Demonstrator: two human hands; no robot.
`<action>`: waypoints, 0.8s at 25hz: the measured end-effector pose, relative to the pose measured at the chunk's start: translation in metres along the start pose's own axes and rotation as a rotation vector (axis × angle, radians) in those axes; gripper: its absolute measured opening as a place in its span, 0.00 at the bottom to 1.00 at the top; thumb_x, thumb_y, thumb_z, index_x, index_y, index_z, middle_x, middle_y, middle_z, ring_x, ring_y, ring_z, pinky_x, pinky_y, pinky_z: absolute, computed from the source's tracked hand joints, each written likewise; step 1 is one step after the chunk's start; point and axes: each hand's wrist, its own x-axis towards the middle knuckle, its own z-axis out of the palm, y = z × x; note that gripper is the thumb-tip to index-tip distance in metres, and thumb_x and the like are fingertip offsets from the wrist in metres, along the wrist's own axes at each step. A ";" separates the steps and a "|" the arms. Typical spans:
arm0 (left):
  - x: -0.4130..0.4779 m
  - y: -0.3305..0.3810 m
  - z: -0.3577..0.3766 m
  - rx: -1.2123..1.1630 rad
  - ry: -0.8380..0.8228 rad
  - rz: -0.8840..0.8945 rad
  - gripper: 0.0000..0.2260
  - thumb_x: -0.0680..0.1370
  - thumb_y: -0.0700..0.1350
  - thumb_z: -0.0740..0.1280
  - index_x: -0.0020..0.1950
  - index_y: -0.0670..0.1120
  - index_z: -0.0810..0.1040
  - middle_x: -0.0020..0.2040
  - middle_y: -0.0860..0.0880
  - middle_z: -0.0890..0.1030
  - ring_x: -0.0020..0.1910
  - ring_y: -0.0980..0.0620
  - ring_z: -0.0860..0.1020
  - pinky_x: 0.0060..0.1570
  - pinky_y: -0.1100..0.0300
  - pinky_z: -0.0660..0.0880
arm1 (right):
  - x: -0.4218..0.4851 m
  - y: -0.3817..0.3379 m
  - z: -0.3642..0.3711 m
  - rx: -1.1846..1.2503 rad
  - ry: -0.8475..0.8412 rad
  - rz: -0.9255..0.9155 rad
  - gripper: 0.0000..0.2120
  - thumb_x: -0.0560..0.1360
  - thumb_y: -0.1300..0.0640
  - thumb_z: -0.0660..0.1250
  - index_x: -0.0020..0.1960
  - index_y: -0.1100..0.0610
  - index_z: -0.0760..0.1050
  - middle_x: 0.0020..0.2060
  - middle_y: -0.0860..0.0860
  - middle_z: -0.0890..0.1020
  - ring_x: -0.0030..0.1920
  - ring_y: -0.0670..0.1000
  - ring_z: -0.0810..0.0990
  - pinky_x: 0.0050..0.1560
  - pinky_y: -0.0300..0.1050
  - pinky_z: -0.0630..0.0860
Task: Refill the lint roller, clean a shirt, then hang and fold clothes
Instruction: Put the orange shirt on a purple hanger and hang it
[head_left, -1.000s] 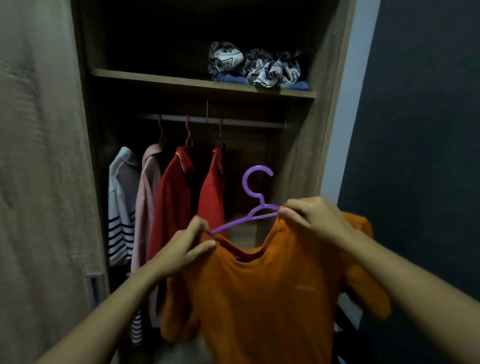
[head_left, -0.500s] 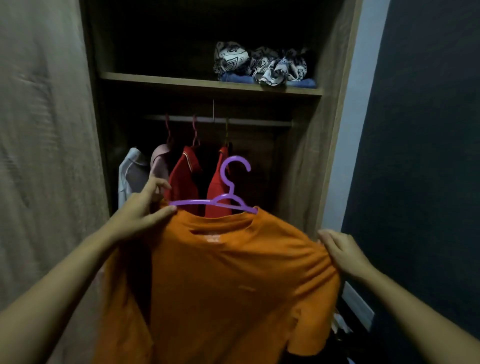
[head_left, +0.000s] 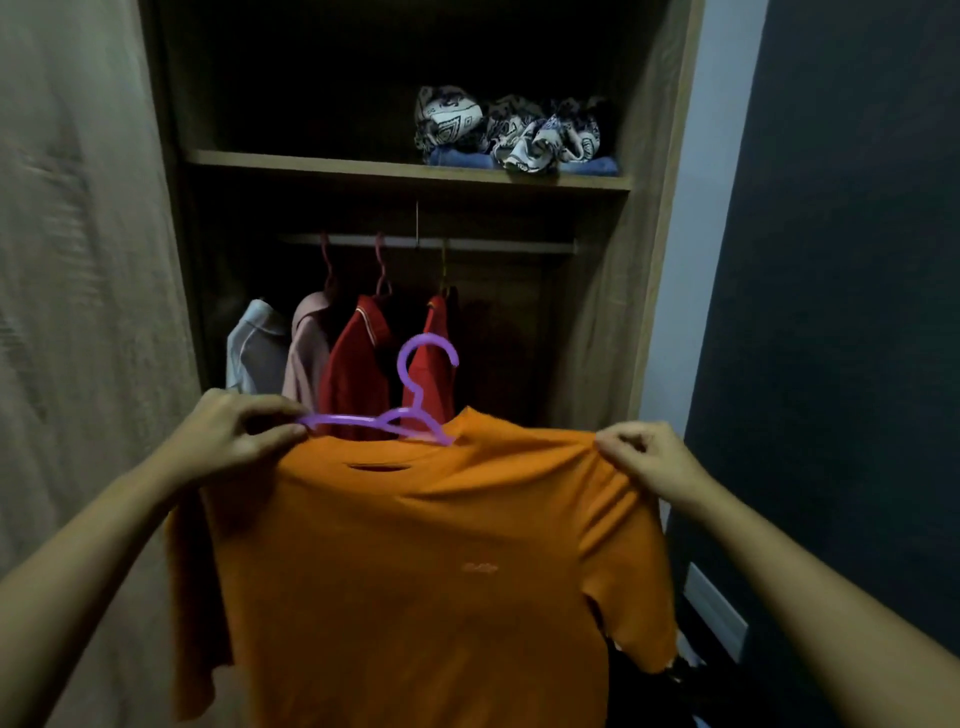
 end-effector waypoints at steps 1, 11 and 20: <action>-0.001 0.001 0.001 -0.003 -0.017 0.011 0.11 0.69 0.67 0.62 0.49 0.81 0.68 0.41 0.83 0.72 0.44 0.79 0.74 0.43 0.81 0.69 | 0.001 -0.003 0.000 0.124 0.072 0.039 0.09 0.77 0.55 0.61 0.43 0.54 0.79 0.38 0.48 0.80 0.39 0.41 0.80 0.38 0.30 0.75; -0.002 0.010 0.012 -0.110 0.136 -0.138 0.06 0.71 0.54 0.71 0.41 0.68 0.79 0.41 0.62 0.82 0.46 0.68 0.78 0.42 0.72 0.72 | 0.015 0.021 0.005 -0.196 0.194 0.133 0.11 0.79 0.50 0.58 0.59 0.48 0.74 0.56 0.50 0.77 0.55 0.48 0.76 0.48 0.39 0.72; 0.043 0.098 0.056 0.217 0.301 -0.279 0.08 0.77 0.50 0.66 0.52 0.49 0.79 0.47 0.45 0.84 0.48 0.43 0.80 0.45 0.51 0.76 | 0.056 -0.055 0.060 -0.107 0.006 -0.112 0.17 0.79 0.49 0.58 0.65 0.54 0.70 0.62 0.53 0.75 0.60 0.50 0.75 0.64 0.50 0.71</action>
